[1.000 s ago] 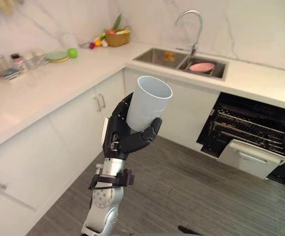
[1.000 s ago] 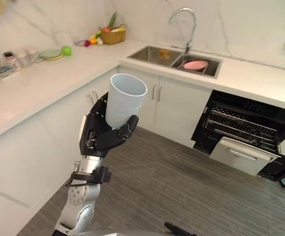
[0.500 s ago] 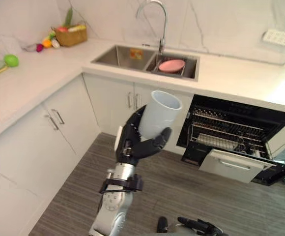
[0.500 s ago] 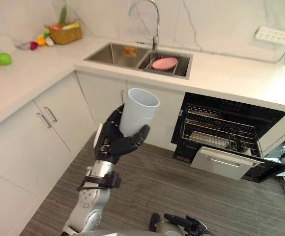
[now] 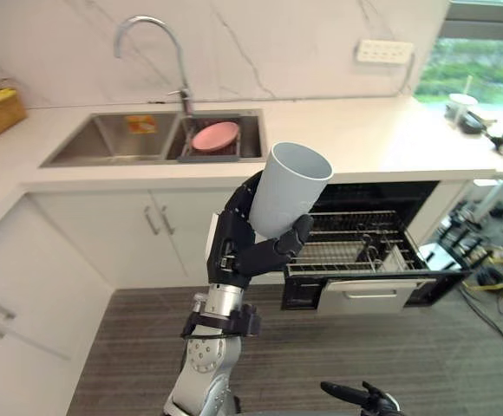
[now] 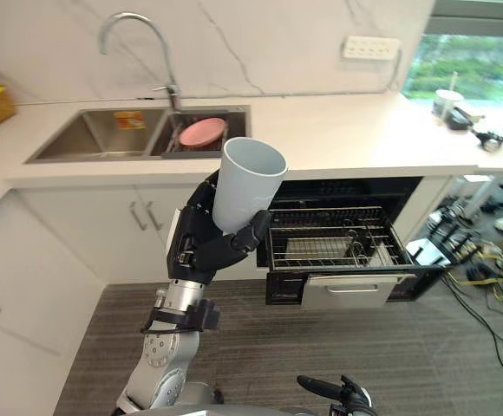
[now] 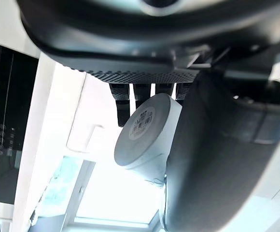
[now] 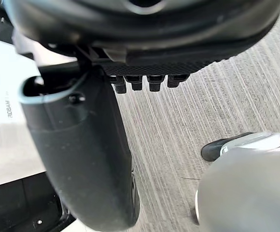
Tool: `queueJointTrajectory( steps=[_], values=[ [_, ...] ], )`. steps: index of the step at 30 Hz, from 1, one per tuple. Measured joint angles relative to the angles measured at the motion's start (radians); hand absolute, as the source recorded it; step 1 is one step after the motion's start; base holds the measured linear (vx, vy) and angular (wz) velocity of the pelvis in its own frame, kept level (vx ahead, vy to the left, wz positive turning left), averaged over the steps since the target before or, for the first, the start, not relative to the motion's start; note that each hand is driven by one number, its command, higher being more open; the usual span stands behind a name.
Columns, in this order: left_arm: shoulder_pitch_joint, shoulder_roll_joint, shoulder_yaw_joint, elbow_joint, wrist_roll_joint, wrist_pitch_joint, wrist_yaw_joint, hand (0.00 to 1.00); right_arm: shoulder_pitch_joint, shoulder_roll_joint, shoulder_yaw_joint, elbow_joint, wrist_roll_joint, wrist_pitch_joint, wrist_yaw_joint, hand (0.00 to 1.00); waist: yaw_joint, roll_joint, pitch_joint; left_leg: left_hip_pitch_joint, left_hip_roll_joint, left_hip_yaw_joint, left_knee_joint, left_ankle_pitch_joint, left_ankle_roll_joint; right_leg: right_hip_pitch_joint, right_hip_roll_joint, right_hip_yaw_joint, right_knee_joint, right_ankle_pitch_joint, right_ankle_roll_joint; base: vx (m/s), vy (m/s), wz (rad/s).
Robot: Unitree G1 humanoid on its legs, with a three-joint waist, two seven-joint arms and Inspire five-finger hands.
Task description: Walk over to the sink, pick up the cup, carry it to the dishwasher, place the cup inside the dishwasher, then close the dishwasher door
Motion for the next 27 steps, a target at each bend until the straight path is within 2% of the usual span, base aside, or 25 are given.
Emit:
queueJointTrajectory(
  steps=[2,4,5,6,7,8,9,10,11,12,13,14,15,16,17,18,19,22,24,25,26,27],
  values=[
    [-0.059,0.000,0.003,0.000,-0.001,-0.012,0.058,0.00,0.007,0.033,0.043,-0.037,0.002,-0.024,-0.030,1.00,-0.005,-0.055,-0.025,0.043,-0.034,0.057,-0.076,0.007,0.021,-0.005,-0.047,0.039,-0.006,-0.022,0.023,0.34,0.218,-0.54],
    [-0.110,0.000,0.020,-0.003,0.006,-0.037,0.144,0.00,0.019,0.057,0.064,-0.103,0.009,-0.030,-0.058,1.00,-0.014,-0.071,-0.036,0.081,-0.048,0.100,-0.127,0.008,0.030,-0.003,-0.069,0.068,-0.024,-0.023,0.028,0.20,0.137,-0.61],
    [-0.145,0.001,0.065,-0.008,0.028,-0.055,0.191,0.00,0.035,0.070,0.062,-0.144,0.017,-0.053,-0.064,1.00,-0.024,-0.071,-0.039,0.103,-0.053,0.129,-0.145,0.000,0.040,-0.003,-0.077,0.083,-0.020,-0.026,0.034,0.16,0.103,-0.71],
    [-0.164,0.002,0.097,-0.008,0.041,-0.066,0.211,0.00,0.045,0.075,0.057,-0.156,0.019,-0.092,-0.059,1.00,-0.028,-0.072,-0.039,0.116,-0.053,0.145,-0.155,-0.005,0.043,-0.006,-0.078,0.084,-0.012,-0.028,0.038,0.11,0.061,-0.86],
    [-0.199,0.012,0.168,-0.012,0.054,-0.102,0.254,0.00,0.064,0.081,0.038,-0.158,0.011,-0.197,-0.035,1.00,-0.033,-0.070,-0.040,0.142,-0.046,0.183,-0.174,-0.024,0.045,-0.033,-0.070,0.063,0.049,-0.042,0.060,0.06,0.022,-0.82],
    [-0.212,0.017,0.206,-0.024,0.058,-0.116,0.273,0.00,0.073,0.087,0.023,-0.168,0.006,-0.239,-0.027,1.00,-0.033,-0.070,-0.040,0.154,-0.040,0.205,-0.181,-0.032,0.045,-0.065,-0.063,0.030,0.116,-0.056,0.083,0.05,-0.011,-1.19],
    [-0.230,0.023,0.276,-0.064,0.063,-0.143,0.322,0.00,0.107,0.102,-0.004,-0.215,-0.008,-0.299,-0.026,1.00,-0.035,-0.079,-0.033,0.180,-0.030,0.256,-0.182,-0.051,0.043,-0.171,-0.064,-0.069,0.316,-0.084,0.136,0.03,-0.029,-1.22],
    [-0.232,0.028,0.330,-0.103,0.065,-0.184,0.368,0.00,0.135,0.108,-0.017,-0.256,-0.035,-0.349,-0.029,1.00,-0.045,-0.093,-0.029,0.215,-0.026,0.305,-0.179,-0.072,0.047,-0.262,-0.097,-0.158,0.518,-0.088,0.150,0.04,-0.021,-1.16],
    [-0.230,0.033,0.351,-0.117,0.073,-0.202,0.387,0.00,0.144,0.107,-0.019,-0.268,-0.045,-0.368,-0.030,1.00,-0.054,-0.097,-0.029,0.232,-0.023,0.322,-0.178,-0.082,0.043,-0.290,-0.120,-0.195,0.577,-0.091,0.144,0.06,0.015,-0.88],
    [-0.229,0.033,0.385,-0.127,0.104,-0.224,0.419,0.00,0.162,0.104,-0.020,-0.290,-0.064,-0.403,-0.030,1.00,-0.077,-0.088,-0.040,0.250,-0.005,0.351,-0.167,-0.097,0.024,-0.324,-0.174,-0.273,0.592,-0.092,0.130,0.11,0.024,-0.72],
    [-0.223,0.041,0.418,-0.153,0.130,-0.230,0.440,0.00,0.179,0.105,-0.017,-0.334,-0.068,-0.428,-0.010,1.00,-0.088,-0.086,-0.060,0.251,0.022,0.384,-0.157,-0.109,0.007,-0.345,-0.217,-0.343,0.500,-0.084,0.117,0.14,0.007,-0.73],
    [-0.216,0.048,0.438,-0.166,0.138,-0.236,0.445,0.00,0.184,0.109,-0.015,-0.368,-0.104,-0.429,-0.022,1.00,-0.091,-0.084,-0.066,0.252,0.037,0.401,-0.155,-0.115,-0.002,-0.345,-0.226,-0.368,0.420,-0.072,0.106,0.20,-0.062,-0.90],
    [-0.189,0.069,0.482,-0.190,0.141,-0.244,0.450,0.00,0.186,0.118,-0.008,-0.450,-0.188,-0.432,-0.042,1.00,-0.098,-0.085,-0.069,0.258,0.061,0.430,-0.142,-0.126,-0.024,-0.329,-0.226,-0.399,0.243,-0.016,0.096,0.26,-0.128,-0.82],
    [-0.156,0.088,0.518,-0.192,0.141,-0.244,0.451,0.00,0.198,0.123,-0.008,-0.554,-0.246,-0.441,-0.056,1.00,-0.107,-0.097,-0.076,0.259,0.068,0.441,-0.126,-0.138,-0.044,-0.299,-0.228,-0.390,0.092,0.120,0.087,0.29,-0.160,-0.68],
    [-0.139,0.093,0.528,-0.180,0.140,-0.236,0.451,0.00,0.210,0.122,-0.012,-0.620,-0.268,-0.443,-0.064,1.00,-0.110,-0.110,-0.084,0.263,0.064,0.439,-0.121,-0.145,-0.054,-0.281,-0.224,-0.377,0.040,0.178,0.100,0.30,-0.198,-0.36],
    [-0.096,0.067,0.529,-0.152,0.138,-0.221,0.451,0.00,0.213,0.110,-0.037,-0.726,-0.278,-0.445,-0.070,1.00,-0.111,-0.074,-0.078,0.268,0.101,0.404,-0.120,-0.149,-0.060,-0.240,-0.183,-0.381,-0.024,0.212,0.088,0.27,-0.243,-0.24],
    [-0.060,0.032,0.518,-0.142,0.139,-0.208,0.447,0.00,0.204,0.099,-0.069,-0.833,-0.274,-0.444,-0.073,1.00,-0.109,-0.050,-0.066,0.282,0.126,0.366,-0.126,-0.160,-0.075,-0.196,-0.148,-0.384,-0.095,0.229,0.074,0.25,-0.242,-0.25],
    [0.024,-0.035,0.491,-0.142,0.150,-0.178,0.431,0.00,0.161,0.089,-0.151,-1.015,-0.222,-0.433,-0.060,1.00,-0.107,-0.031,-0.062,0.304,0.167,0.351,-0.146,-0.171,-0.094,-0.151,-0.092,-0.384,-0.174,0.247,0.057,0.16,-0.132,-0.14],
    [0.060,-0.047,0.496,-0.143,0.153,-0.159,0.417,0.00,0.152,0.088,-0.178,-1.076,-0.195,-0.423,-0.049,1.00,-0.102,-0.019,-0.054,0.314,0.175,0.351,-0.130,-0.167,-0.097,-0.133,-0.083,-0.381,-0.183,0.236,0.054,0.12,-0.042,-0.05],
    [0.086,-0.048,0.506,-0.143,0.151,-0.144,0.401,0.00,0.149,0.085,-0.183,-1.093,-0.181,-0.412,-0.038,1.00,-0.101,-0.022,-0.050,0.297,0.178,0.344,-0.067,-0.167,-0.097,-0.119,-0.088,-0.380,-0.181,0.230,0.053,0.11,-0.051,0.06],
    [0.109,-0.048,0.512,-0.143,0.148,-0.129,0.378,0.00,0.155,0.083,-0.183,-1.114,-0.174,-0.396,-0.018,1.00,-0.101,-0.032,-0.036,0.244,0.188,0.326,0.083,-0.168,-0.096,-0.091,-0.105,-0.385,-0.181,0.215,0.055,0.07,-0.034,0.19],
    [0.117,-0.053,0.516,-0.144,0.144,-0.125,0.358,0.00,0.165,0.075,-0.186,-1.134,-0.162,-0.386,-0.002,1.00,-0.098,-0.026,-0.026,0.189,0.207,0.305,0.219,-0.167,-0.096,-0.070,-0.115,-0.390,-0.182,0.197,0.038,0.05,0.044,0.23]
  ],
)
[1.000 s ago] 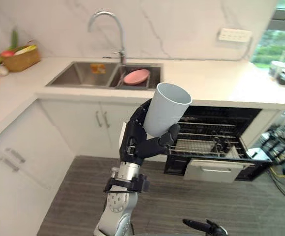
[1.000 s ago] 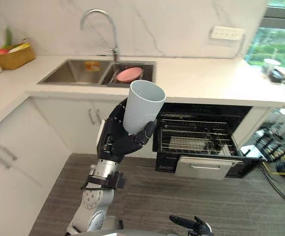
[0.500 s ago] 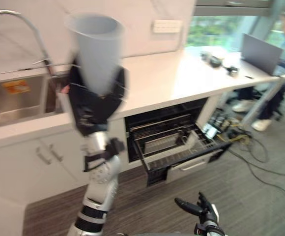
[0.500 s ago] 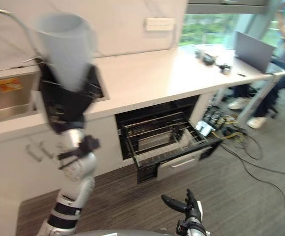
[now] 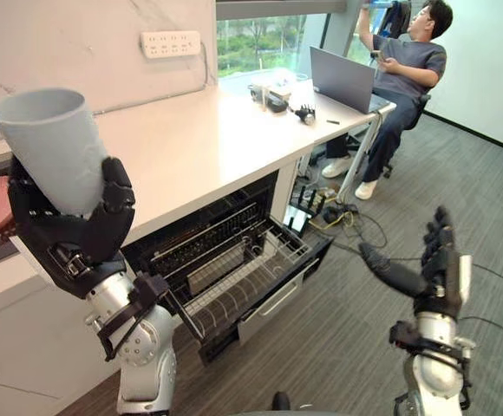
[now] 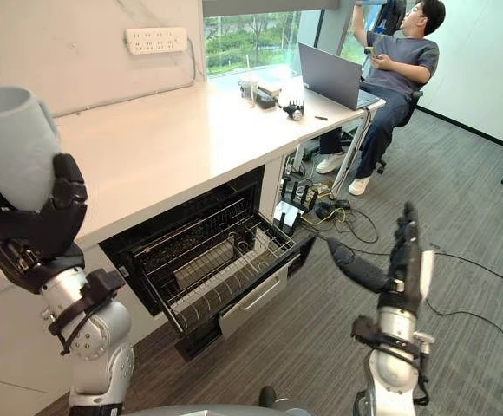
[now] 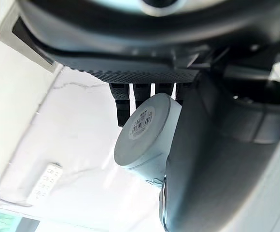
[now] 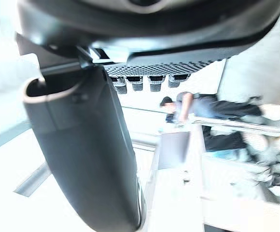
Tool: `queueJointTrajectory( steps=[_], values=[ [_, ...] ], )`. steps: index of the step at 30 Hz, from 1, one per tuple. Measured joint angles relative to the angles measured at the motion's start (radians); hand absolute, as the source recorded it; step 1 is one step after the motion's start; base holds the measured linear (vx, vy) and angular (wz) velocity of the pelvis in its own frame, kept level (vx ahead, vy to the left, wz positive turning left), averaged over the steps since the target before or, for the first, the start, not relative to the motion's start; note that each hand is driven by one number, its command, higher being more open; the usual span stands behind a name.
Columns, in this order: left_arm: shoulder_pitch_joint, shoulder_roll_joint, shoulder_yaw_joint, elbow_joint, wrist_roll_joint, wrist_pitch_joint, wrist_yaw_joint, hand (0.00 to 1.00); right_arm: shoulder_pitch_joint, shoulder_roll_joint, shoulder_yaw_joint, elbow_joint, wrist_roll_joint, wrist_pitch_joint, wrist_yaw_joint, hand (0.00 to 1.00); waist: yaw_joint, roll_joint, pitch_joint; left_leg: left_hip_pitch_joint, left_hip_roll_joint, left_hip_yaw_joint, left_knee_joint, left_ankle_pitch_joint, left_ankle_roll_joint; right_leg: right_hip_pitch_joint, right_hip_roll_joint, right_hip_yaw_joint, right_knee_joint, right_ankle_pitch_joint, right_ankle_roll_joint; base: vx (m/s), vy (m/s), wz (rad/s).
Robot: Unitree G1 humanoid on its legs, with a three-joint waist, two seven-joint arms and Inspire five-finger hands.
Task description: Walk over to the sink, pick up the cup, carry it to the dishwasher, place the cup inside the dishwasher, then close the dishwasher door
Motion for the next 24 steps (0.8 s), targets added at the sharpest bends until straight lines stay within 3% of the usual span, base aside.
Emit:
queueJointTrajectory(
  steps=[1,2,3,4,6,9,14,18,24],
  values=[
    [0.008,-0.008,0.003,-0.009,-0.008,0.002,-0.034,0.00,0.001,-0.015,-0.005,-0.014,0.034,0.005,0.026,1.00,0.015,0.002,0.022,-0.049,0.015,-0.012,0.092,-0.044,0.010,0.020,-0.007,0.001,-0.004,-0.009,0.000,0.02,0.090,0.08],
    [0.021,-0.010,-0.002,-0.018,-0.006,0.001,-0.065,0.00,-0.002,-0.025,-0.021,-0.013,0.063,0.006,0.046,1.00,0.029,0.018,0.019,-0.076,-0.005,-0.012,0.003,-0.079,0.030,0.013,-0.019,0.006,-0.006,-0.010,0.003,0.03,0.133,0.00],
    [0.024,-0.010,-0.003,-0.025,-0.006,0.000,-0.078,0.00,-0.004,-0.028,-0.028,-0.013,0.073,0.007,0.058,1.00,0.029,0.027,0.017,-0.083,-0.021,-0.011,-0.076,-0.075,0.038,0.006,-0.026,0.003,-0.006,-0.011,0.009,0.02,0.115,-0.13],
    [0.036,-0.019,-0.005,-0.044,-0.003,-0.009,-0.097,0.00,-0.005,-0.043,-0.036,-0.012,0.105,0.010,0.084,1.00,0.034,0.050,0.014,-0.074,-0.047,-0.022,-0.214,0.016,0.050,-0.003,-0.028,0.012,-0.001,-0.016,0.030,0.09,0.132,-0.21],
    [0.047,-0.018,-0.008,-0.055,0.009,-0.036,-0.107,0.00,0.001,-0.038,-0.035,-0.022,0.119,0.014,0.115,1.00,0.023,0.057,-0.001,-0.056,-0.080,-0.012,-0.278,0.061,0.042,0.004,-0.046,0.022,-0.018,0.003,0.056,0.14,0.095,-0.10],
    [0.033,0.003,-0.048,-0.051,0.036,-0.042,-0.107,0.00,-0.039,-0.041,-0.026,-0.044,0.144,0.015,0.133,1.00,0.020,0.042,0.009,-0.060,-0.098,-0.011,-0.281,0.062,0.044,-0.006,-0.061,0.031,-0.042,0.018,0.070,0.10,0.054,-0.06],
    [-0.032,0.010,-0.077,-0.037,0.117,-0.044,-0.094,0.00,-0.118,-0.061,-0.009,-0.097,0.192,0.014,0.139,1.00,0.021,0.039,0.008,-0.011,-0.126,0.000,-0.345,0.068,0.052,0.024,-0.072,0.035,-0.076,0.027,0.083,0.03,0.011,-0.07],
    [-0.074,0.013,-0.071,-0.037,0.115,-0.047,-0.131,0.00,-0.117,-0.033,-0.008,-0.164,0.354,-0.017,0.186,1.00,0.017,0.037,0.004,-0.002,-0.147,0.013,-0.377,0.073,0.059,0.016,-0.082,0.042,-0.084,0.034,0.095,0.00,0.017,-0.06],
    [-0.088,0.033,-0.098,0.083,0.114,0.020,-0.228,0.00,-0.118,0.005,0.086,-0.227,0.470,-0.029,0.295,1.00,0.006,0.031,-0.001,-0.002,-0.156,0.025,-0.387,0.075,0.064,0.004,-0.088,0.045,-0.085,0.049,0.113,-0.02,0.001,-0.05]
  ],
)
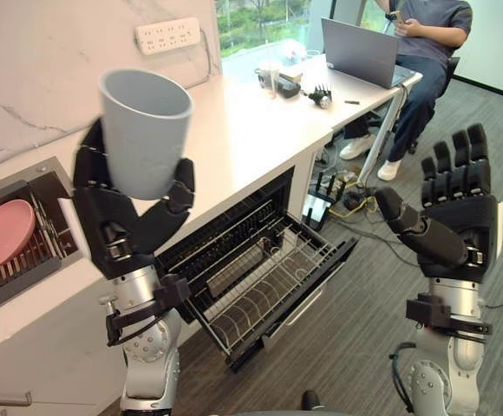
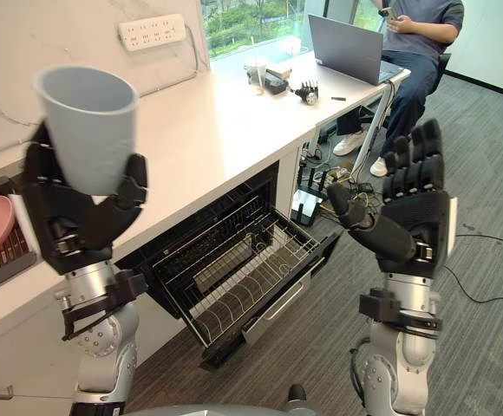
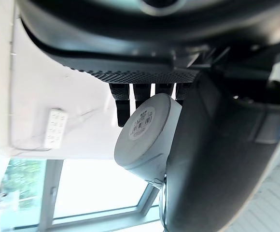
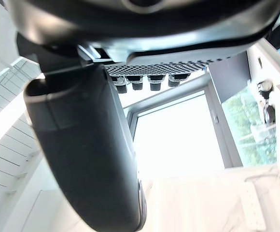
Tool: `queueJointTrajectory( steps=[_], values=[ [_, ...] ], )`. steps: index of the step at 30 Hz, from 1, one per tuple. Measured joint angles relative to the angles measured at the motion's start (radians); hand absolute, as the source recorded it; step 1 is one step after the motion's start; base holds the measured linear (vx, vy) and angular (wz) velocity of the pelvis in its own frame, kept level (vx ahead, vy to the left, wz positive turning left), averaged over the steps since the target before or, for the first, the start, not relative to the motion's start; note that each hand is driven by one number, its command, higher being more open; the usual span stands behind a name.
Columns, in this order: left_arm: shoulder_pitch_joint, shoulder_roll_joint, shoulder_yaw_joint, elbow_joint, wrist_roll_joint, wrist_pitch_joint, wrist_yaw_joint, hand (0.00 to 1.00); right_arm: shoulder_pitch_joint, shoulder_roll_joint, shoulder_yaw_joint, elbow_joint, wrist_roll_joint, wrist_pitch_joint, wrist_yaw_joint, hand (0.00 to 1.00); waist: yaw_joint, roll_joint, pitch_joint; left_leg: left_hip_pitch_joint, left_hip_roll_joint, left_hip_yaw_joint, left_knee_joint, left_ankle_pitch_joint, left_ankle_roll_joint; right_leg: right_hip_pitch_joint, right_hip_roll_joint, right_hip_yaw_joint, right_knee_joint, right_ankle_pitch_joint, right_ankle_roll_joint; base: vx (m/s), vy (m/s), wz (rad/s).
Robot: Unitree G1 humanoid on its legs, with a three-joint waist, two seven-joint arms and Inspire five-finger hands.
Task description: Walk over to the sink, pick up the cup, carry it to the dishwasher, place the cup inside the dishwasher, then close the dishwasher door
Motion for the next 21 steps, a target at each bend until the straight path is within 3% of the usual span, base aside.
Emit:
queueJointTrajectory(
  steps=[6,14,21],
  values=[
    [0.000,0.003,-0.097,0.125,0.041,0.066,-0.017,0.00,-0.015,0.012,0.113,-0.015,0.072,0.042,0.058,1.00,0.004,-0.017,-0.011,-0.010,-0.002,0.011,-0.001,0.003,0.005,-0.018,-0.001,-0.001,-0.004,0.011,0.000,-0.06,-0.024,-0.06],
    [-0.005,0.005,-0.151,0.153,0.108,0.066,-0.015,0.00,-0.021,0.012,0.200,-0.012,0.091,0.094,0.037,1.00,0.005,-0.021,-0.035,-0.023,-0.004,0.012,0.001,0.011,0.016,-0.031,-0.008,-0.014,-0.004,0.028,0.004,-0.07,-0.026,0.00],
    [-0.010,0.017,-0.188,0.193,0.116,0.067,-0.019,0.00,-0.052,0.011,0.252,0.041,0.083,0.146,-0.040,1.00,0.006,-0.037,-0.055,-0.034,-0.018,0.013,0.001,0.022,0.026,-0.041,-0.025,-0.029,-0.005,0.032,0.002,-0.08,-0.019,0.01]
  ],
)
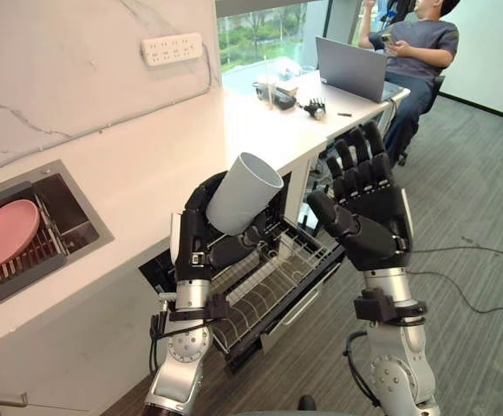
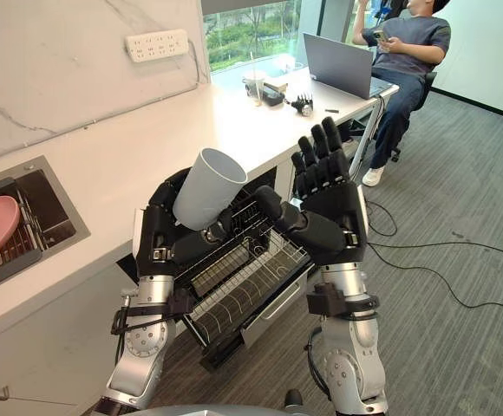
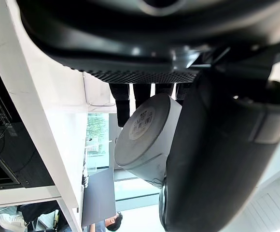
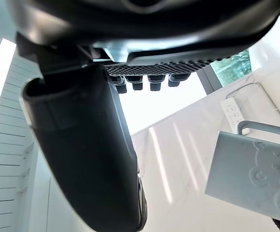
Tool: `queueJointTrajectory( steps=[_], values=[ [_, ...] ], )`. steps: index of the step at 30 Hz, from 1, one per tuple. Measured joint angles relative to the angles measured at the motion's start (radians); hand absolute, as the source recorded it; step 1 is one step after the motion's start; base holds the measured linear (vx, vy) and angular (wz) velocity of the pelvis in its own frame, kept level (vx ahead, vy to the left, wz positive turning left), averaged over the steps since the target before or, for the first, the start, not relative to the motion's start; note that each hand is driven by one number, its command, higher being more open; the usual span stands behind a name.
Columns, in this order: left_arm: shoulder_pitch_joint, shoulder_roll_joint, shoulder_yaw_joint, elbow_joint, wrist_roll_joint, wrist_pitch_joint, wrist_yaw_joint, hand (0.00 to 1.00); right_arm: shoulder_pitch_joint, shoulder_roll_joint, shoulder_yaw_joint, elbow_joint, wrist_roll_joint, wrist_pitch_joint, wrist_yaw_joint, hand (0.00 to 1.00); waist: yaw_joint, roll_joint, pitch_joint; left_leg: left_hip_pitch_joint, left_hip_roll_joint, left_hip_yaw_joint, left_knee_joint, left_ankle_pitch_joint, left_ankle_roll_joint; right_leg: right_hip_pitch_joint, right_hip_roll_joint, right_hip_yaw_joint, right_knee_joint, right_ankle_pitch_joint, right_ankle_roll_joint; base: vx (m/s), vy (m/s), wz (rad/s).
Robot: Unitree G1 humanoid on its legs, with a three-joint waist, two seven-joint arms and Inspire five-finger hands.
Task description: Walk over to the sink, pick up the cup, carry it to the dishwasher, place the cup inside the dishwasher, then close the dishwasher door
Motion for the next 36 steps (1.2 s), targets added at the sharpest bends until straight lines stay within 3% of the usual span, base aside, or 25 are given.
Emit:
queueJointTrajectory(
  steps=[10,26,27,36],
  values=[
    [-0.013,0.012,-0.056,-0.002,0.024,-0.005,-0.026,0.00,-0.056,-0.011,0.051,0.070,-0.119,0.075,-0.108,1.00,0.000,-0.002,-0.006,-0.007,0.000,-0.005,-0.002,0.009,-0.002,-0.008,0.000,-0.020,0.000,0.004,-0.009,-0.03,-0.017,0.01],
    [-0.045,0.031,-0.087,-0.017,-0.025,-0.020,-0.136,0.00,-0.133,-0.043,0.110,0.099,-0.134,0.147,-0.138,1.00,0.007,-0.023,-0.041,-0.013,-0.001,-0.033,-0.004,0.015,-0.003,-0.001,-0.003,-0.065,0.000,0.002,-0.015,-0.03,-0.012,0.05],
    [-0.047,0.030,-0.087,-0.017,-0.030,-0.020,-0.138,0.00,-0.138,-0.046,0.110,0.099,-0.133,0.147,-0.140,0.00,0.007,-0.024,-0.041,-0.013,-0.001,-0.034,-0.004,0.015,-0.003,-0.001,-0.003,-0.066,0.000,0.002,-0.015,0.00,0.000,0.00],
    [-0.061,0.031,-0.101,-0.017,-0.089,-0.031,-0.145,0.00,-0.178,-0.066,0.103,0.110,-0.035,0.150,-0.167,0.00,0.007,-0.039,-0.048,-0.021,-0.003,-0.047,-0.008,0.020,-0.002,0.002,-0.005,-0.087,0.005,0.003,-0.016,-0.01,-0.009,0.05]
  ],
)
